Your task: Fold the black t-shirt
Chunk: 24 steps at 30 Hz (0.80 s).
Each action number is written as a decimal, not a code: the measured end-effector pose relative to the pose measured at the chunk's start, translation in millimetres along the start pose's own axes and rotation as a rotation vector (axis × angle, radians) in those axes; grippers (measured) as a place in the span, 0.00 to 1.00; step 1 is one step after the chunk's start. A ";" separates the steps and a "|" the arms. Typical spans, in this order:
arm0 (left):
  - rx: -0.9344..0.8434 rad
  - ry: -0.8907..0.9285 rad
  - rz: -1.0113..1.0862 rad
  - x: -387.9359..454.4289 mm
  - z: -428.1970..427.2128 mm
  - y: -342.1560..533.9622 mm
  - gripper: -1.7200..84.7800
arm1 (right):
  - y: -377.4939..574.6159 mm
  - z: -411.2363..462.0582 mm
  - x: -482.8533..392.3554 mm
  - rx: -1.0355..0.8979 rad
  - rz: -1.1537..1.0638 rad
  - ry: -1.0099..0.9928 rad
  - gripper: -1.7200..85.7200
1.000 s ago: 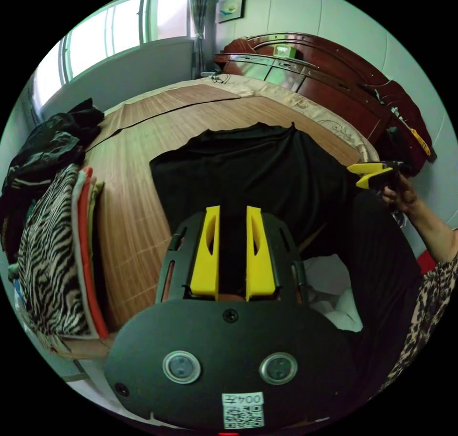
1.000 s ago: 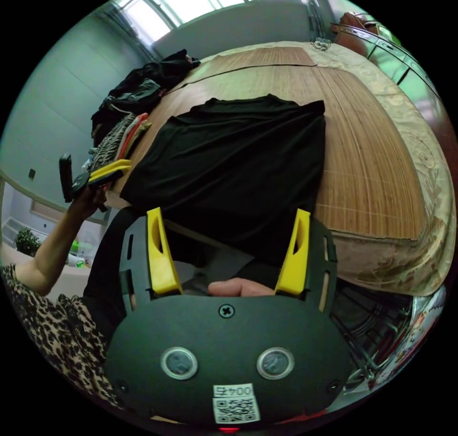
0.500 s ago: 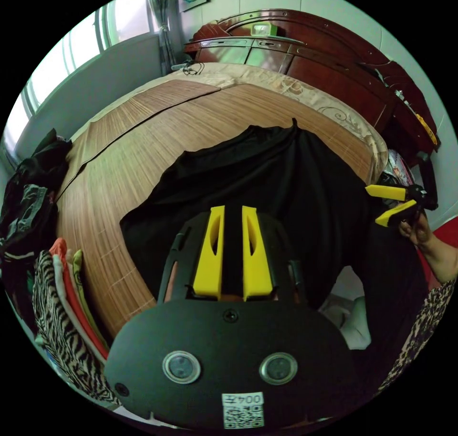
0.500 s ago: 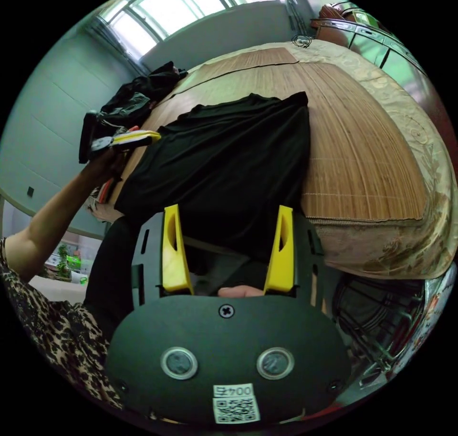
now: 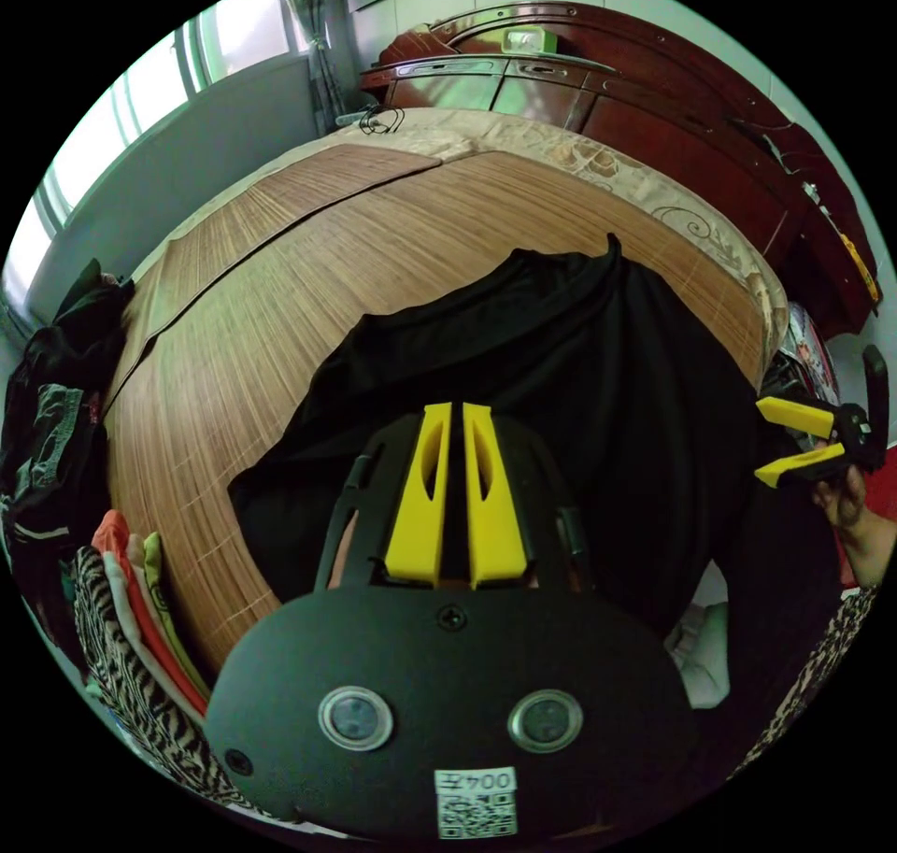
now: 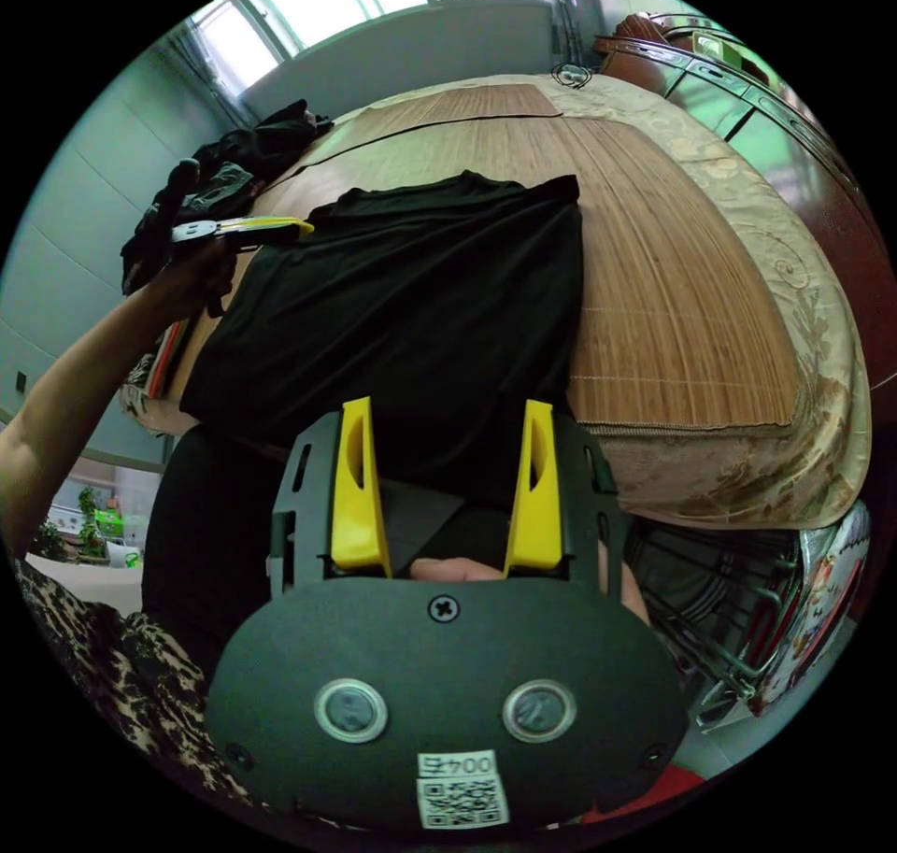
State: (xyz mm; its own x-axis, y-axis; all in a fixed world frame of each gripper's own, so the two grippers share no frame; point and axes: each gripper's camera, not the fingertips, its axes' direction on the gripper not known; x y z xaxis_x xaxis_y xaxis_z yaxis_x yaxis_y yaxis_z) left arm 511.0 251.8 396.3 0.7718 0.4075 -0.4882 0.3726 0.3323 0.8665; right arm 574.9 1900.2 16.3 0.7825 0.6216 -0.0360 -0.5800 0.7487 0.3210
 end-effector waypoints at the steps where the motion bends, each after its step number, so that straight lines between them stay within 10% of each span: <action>1: -0.012 0.001 0.002 -0.2 5.4 -6.0 0.03 | 0.5 -0.5 0.6 0.009 0.005 -0.013 0.26; 24: 0.041 0.011 -0.204 -58.9 -17.2 -47.6 0.03 | -0.4 -18.2 -33.7 0.164 -0.120 -0.057 0.19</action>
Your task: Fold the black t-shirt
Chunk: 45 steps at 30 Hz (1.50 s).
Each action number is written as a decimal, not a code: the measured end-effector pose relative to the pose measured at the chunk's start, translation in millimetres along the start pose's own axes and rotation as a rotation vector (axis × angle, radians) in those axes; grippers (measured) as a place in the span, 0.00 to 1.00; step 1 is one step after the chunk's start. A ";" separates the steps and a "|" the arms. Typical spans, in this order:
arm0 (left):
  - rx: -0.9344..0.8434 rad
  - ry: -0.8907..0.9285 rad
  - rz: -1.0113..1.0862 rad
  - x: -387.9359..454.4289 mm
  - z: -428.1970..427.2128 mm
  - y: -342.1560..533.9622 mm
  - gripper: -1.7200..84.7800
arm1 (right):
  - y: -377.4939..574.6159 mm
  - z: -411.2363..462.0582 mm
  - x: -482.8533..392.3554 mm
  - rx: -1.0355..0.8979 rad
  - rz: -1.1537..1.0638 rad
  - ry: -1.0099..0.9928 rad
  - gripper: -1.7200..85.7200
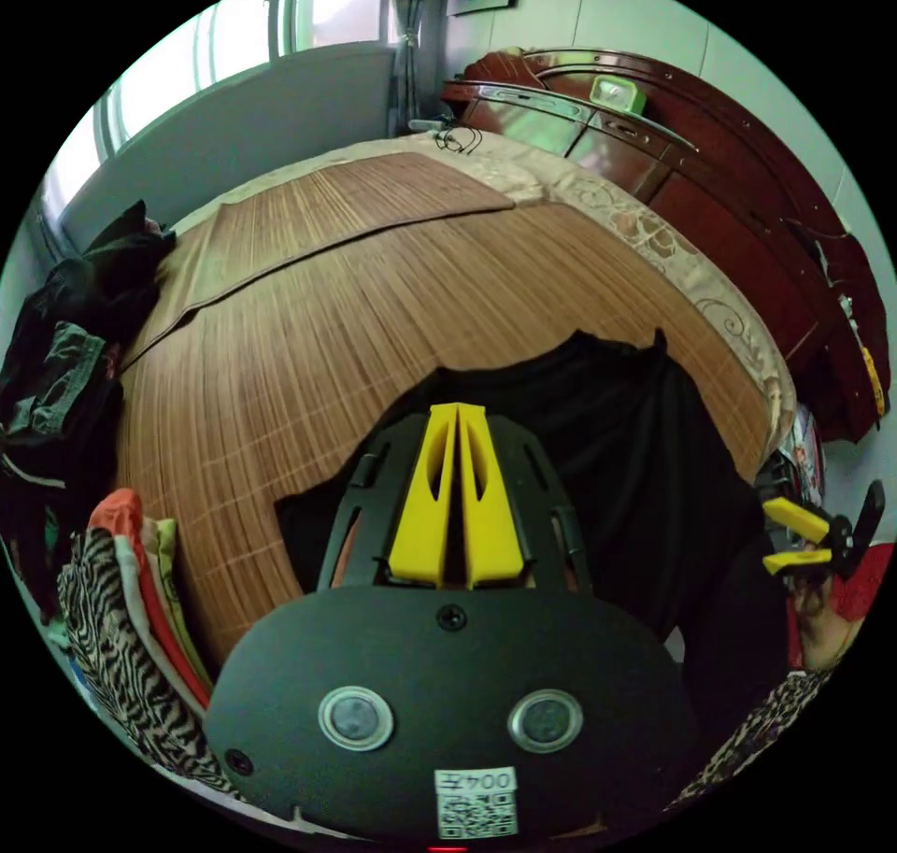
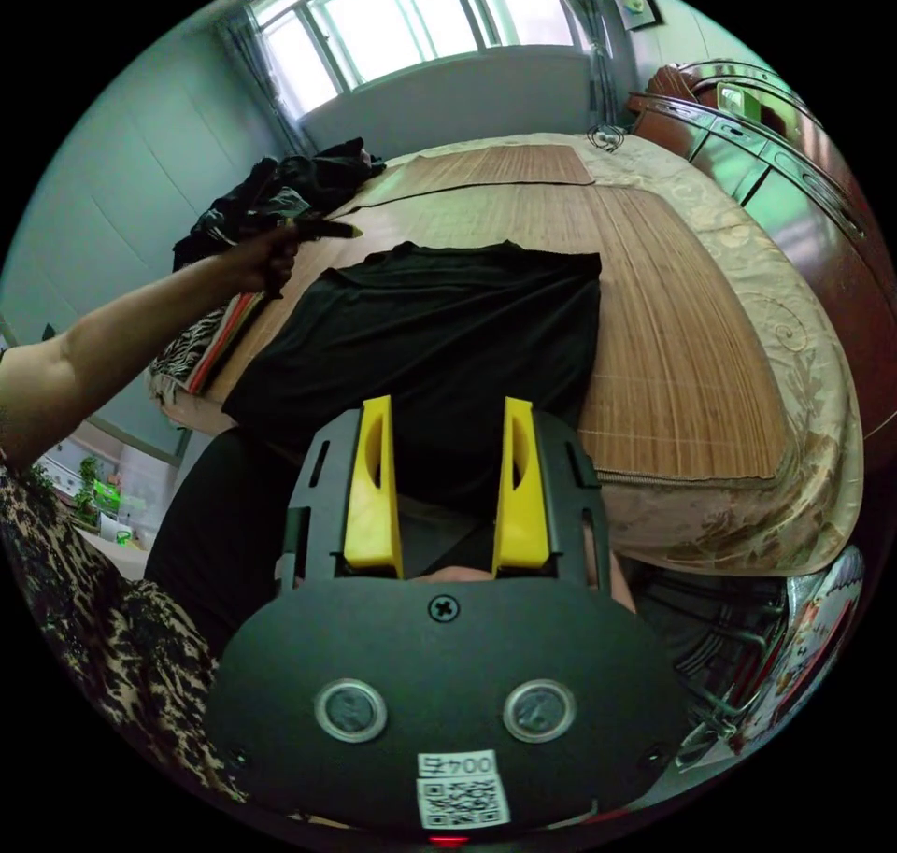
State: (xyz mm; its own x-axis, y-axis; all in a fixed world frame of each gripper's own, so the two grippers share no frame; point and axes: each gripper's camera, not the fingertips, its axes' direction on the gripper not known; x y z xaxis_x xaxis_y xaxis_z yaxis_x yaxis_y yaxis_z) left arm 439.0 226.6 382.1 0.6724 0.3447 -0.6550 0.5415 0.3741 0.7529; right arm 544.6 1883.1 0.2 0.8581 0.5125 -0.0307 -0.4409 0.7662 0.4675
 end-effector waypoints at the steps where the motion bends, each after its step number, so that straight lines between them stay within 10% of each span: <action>1: -0.014 -0.003 -0.003 -2.9 0.9 14.7 0.03 | 0.6 -1.8 -1.2 0.012 -0.009 0.002 0.16; 20: -0.171 -0.036 0.106 -33.9 20.2 22.3 0.03 | -32.8 47.4 -12.4 -0.028 -0.040 -0.035 0.05; 28: -0.058 -0.073 -0.278 -105.1 -25.7 42.5 0.03 | -65.9 63.3 -21.6 -0.018 -0.102 -0.006 0.06; 45: 0.260 -0.047 -0.323 -29.4 -188.9 351.9 0.03 | -212.0 123.9 -74.7 -0.041 -0.355 -0.119 0.09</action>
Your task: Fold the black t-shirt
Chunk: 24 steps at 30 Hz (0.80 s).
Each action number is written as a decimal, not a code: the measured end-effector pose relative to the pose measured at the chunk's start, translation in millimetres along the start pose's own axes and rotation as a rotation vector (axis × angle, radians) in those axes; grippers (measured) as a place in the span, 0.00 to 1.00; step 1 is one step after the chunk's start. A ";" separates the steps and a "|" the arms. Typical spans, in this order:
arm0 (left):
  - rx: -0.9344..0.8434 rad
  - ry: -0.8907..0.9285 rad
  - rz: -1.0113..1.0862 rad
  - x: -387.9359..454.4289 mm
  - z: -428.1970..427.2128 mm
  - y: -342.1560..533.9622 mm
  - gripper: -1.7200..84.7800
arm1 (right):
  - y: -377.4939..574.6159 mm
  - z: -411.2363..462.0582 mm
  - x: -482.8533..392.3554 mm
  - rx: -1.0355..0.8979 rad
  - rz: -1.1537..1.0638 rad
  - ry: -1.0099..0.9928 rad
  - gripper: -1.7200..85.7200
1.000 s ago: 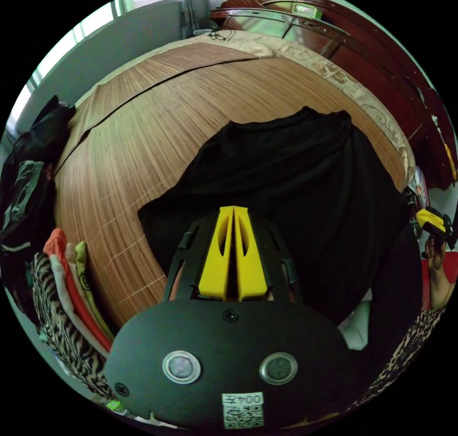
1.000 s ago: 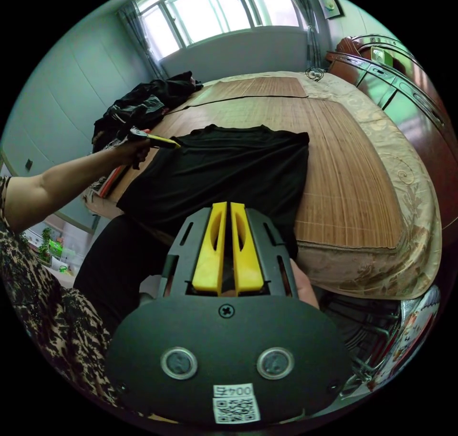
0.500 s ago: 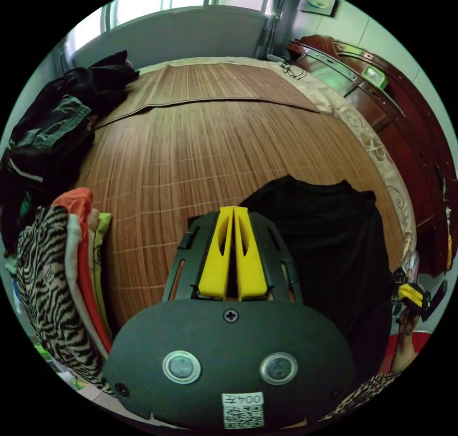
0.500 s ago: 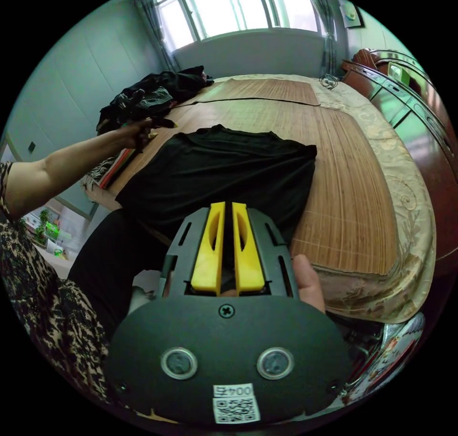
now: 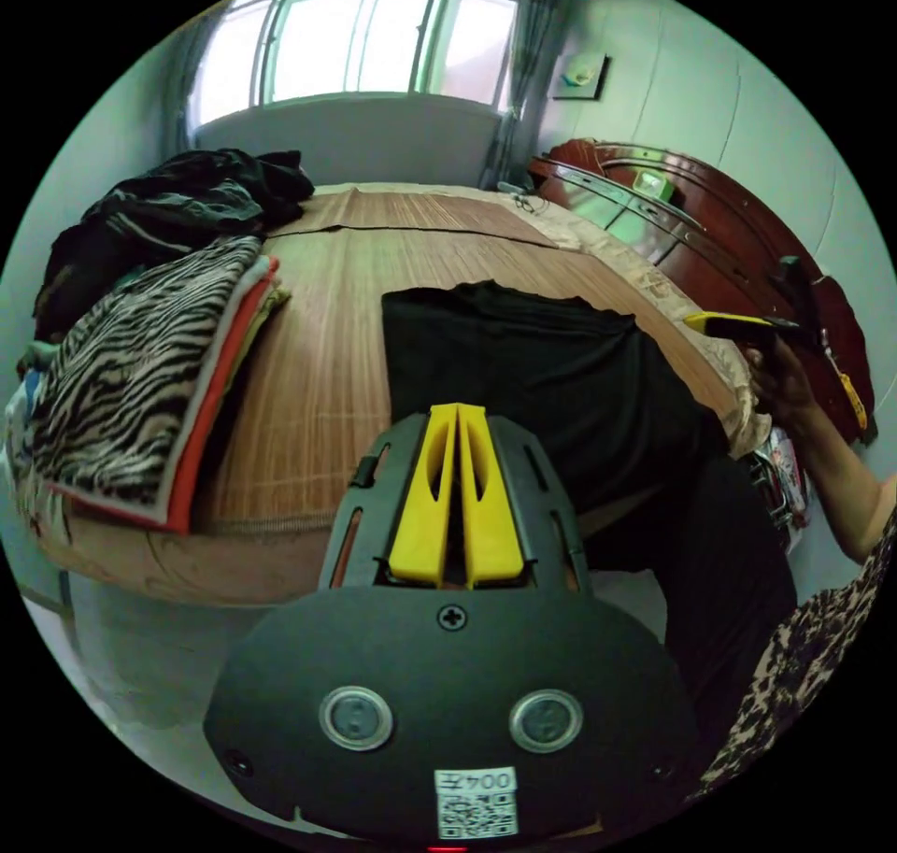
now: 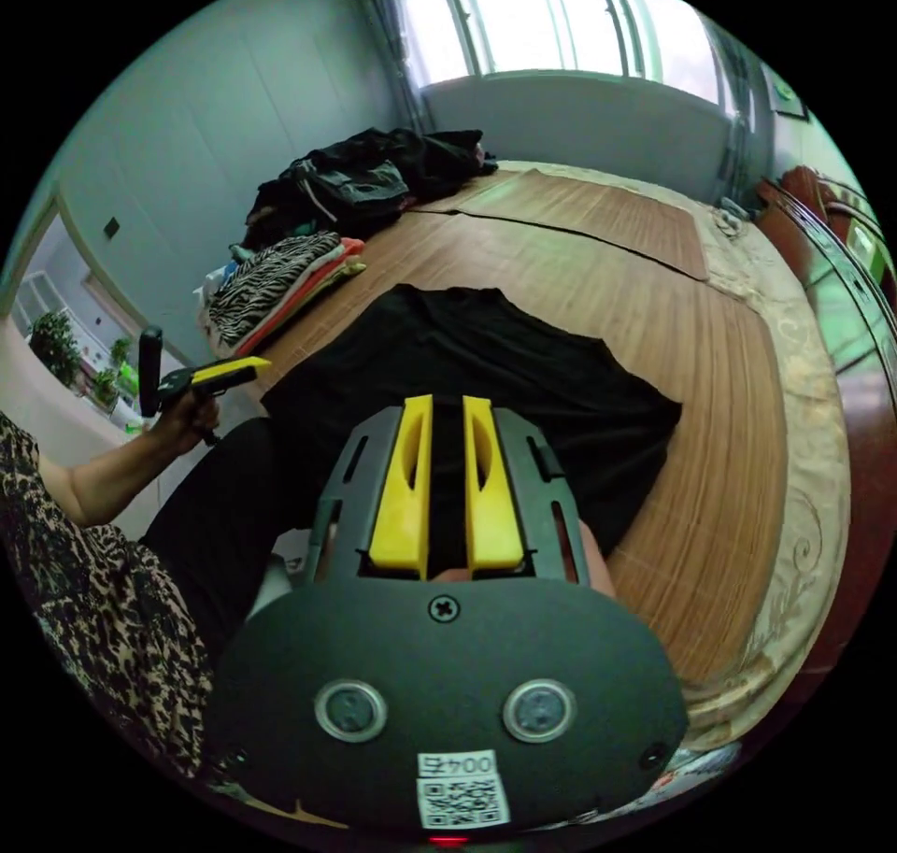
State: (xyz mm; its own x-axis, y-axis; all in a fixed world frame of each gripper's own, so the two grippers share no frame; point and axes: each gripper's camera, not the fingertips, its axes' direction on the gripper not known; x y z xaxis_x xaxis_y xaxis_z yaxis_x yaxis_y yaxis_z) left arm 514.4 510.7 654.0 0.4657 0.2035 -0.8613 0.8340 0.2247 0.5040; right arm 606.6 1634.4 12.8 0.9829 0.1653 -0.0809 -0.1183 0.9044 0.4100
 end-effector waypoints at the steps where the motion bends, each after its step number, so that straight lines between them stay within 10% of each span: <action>1: 0.010 0.002 -0.022 -4.1 -3.6 4.8 0.03 | -20.1 11.3 -5.1 -0.005 -0.041 -0.002 0.08; 24: 0.076 0.175 -0.254 -110.4 -61.8 49.0 0.02 | -301.7 278.9 -17.8 -0.354 -0.446 -0.049 0.15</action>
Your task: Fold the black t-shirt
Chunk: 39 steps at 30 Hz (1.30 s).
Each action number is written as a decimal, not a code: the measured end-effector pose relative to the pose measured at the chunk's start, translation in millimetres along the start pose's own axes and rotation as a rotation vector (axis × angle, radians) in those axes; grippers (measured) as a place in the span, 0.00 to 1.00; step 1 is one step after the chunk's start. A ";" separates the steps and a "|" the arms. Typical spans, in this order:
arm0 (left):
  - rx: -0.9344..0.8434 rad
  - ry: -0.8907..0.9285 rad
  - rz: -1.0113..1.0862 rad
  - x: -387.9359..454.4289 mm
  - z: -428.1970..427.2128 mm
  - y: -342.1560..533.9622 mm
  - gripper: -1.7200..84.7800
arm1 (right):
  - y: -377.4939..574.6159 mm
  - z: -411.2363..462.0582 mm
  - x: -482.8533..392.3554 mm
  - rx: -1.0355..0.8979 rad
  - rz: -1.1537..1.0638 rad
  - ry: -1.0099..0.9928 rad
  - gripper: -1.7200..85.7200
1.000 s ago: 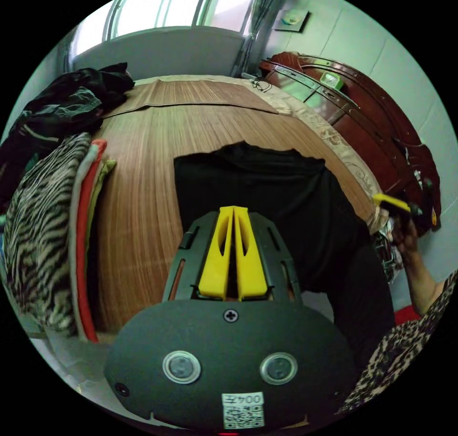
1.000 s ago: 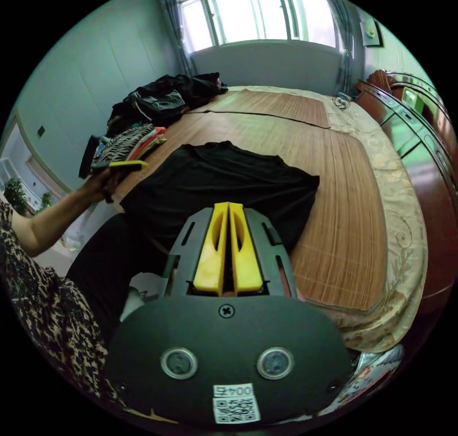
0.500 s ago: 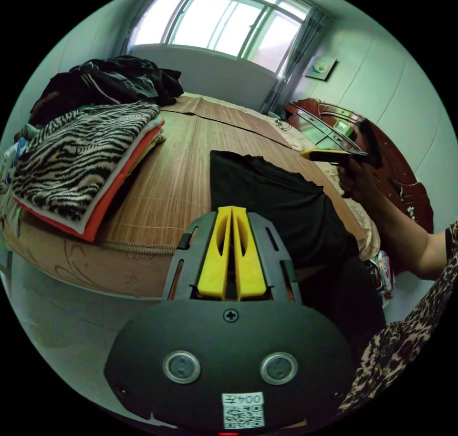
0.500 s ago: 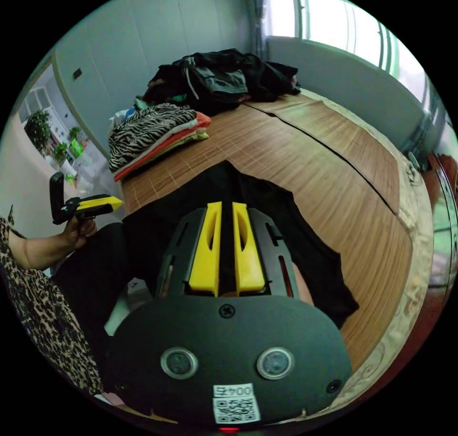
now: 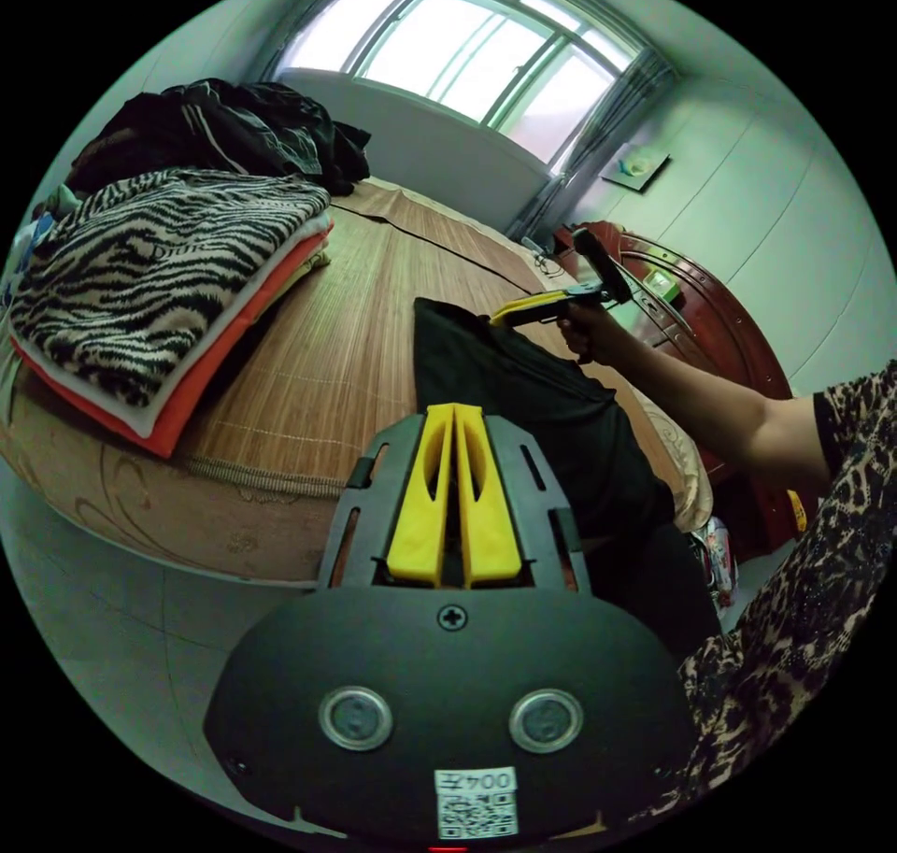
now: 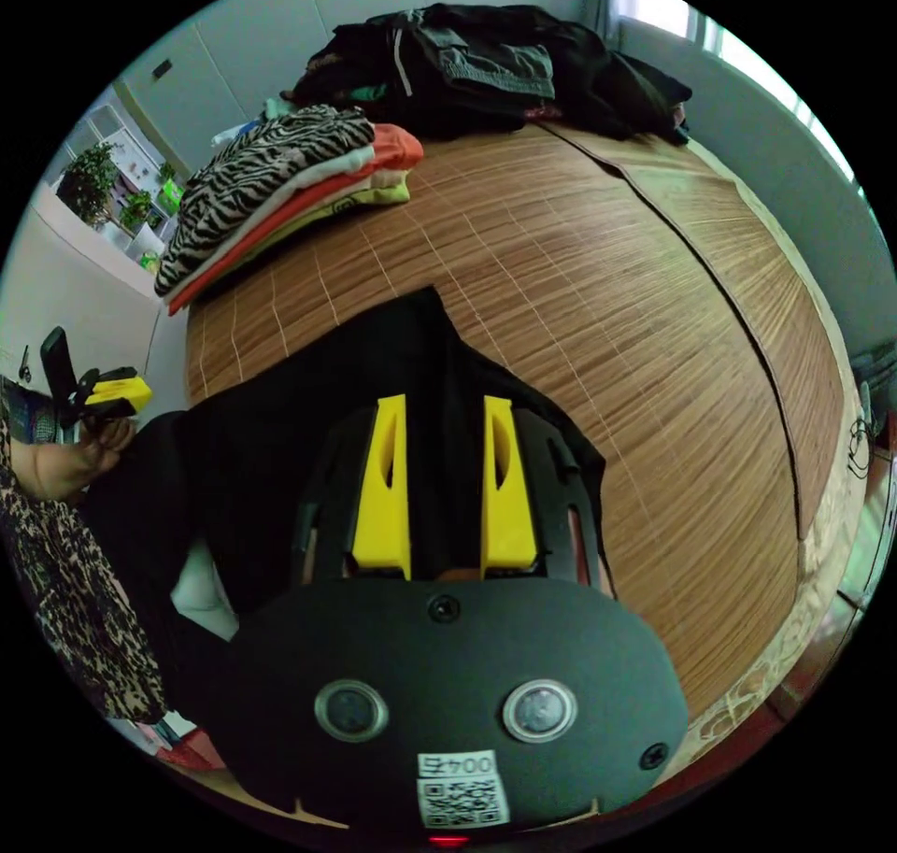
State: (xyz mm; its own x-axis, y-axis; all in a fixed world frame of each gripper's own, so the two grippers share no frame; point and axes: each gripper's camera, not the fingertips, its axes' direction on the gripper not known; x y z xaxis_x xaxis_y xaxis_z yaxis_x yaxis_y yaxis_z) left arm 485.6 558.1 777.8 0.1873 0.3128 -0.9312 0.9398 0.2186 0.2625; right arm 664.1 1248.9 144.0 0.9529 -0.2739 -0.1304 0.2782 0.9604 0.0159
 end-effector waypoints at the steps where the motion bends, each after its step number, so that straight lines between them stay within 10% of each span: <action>1: -0.002 0.001 0.000 -1.0 -0.9 0.0 0.02 | -7.2 4.8 5.7 -0.010 -0.003 -0.006 0.15; 39: -0.038 0.027 -0.026 -14.5 -5.1 2.2 0.02 | -32.0 -3.9 41.6 -0.024 -0.070 -0.112 0.09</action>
State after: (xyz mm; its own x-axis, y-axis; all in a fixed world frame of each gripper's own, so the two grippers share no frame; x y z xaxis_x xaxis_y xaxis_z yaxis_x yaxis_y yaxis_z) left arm 483.5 558.8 793.2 0.1549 0.3309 -0.9308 0.9326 0.2619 0.2483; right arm 694.3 1207.0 134.2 0.9393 -0.3426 -0.0184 0.3424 0.9395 -0.0128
